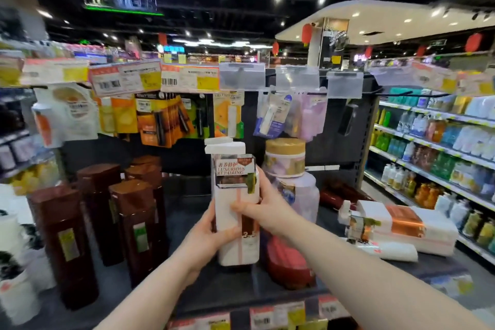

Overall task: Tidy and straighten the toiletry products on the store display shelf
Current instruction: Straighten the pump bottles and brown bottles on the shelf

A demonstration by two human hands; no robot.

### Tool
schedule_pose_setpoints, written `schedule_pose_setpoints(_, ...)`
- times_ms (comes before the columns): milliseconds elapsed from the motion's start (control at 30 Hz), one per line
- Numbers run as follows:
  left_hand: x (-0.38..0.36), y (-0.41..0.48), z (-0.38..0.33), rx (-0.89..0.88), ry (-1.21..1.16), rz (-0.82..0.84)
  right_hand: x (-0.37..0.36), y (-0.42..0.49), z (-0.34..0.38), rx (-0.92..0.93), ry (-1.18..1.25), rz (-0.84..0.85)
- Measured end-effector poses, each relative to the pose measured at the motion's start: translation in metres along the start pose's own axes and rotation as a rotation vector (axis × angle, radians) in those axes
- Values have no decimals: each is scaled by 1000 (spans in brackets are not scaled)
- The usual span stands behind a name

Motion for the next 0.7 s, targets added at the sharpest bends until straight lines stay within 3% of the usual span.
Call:
schedule_pose_setpoints(267,11,26,27,51,121,-121,0,48,-32,-22,10,127)
schedule_pose_setpoints(533,19,26,40,97,348,-146,2,64,-61,-116,-238,98)
schedule_pose_setpoints(700,29,32,48,115,388,-148,-1,65,-63,-101,-266,76)
Point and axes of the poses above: each hand's wrist, its own y-axis towards the middle knuckle, its own x-axis out of the back of the hand, z = x × y, the point moved 10 cm from there along y, towards the middle knuckle, and after that the axes turned 14 degrees about -x, right-handed, at the moved point
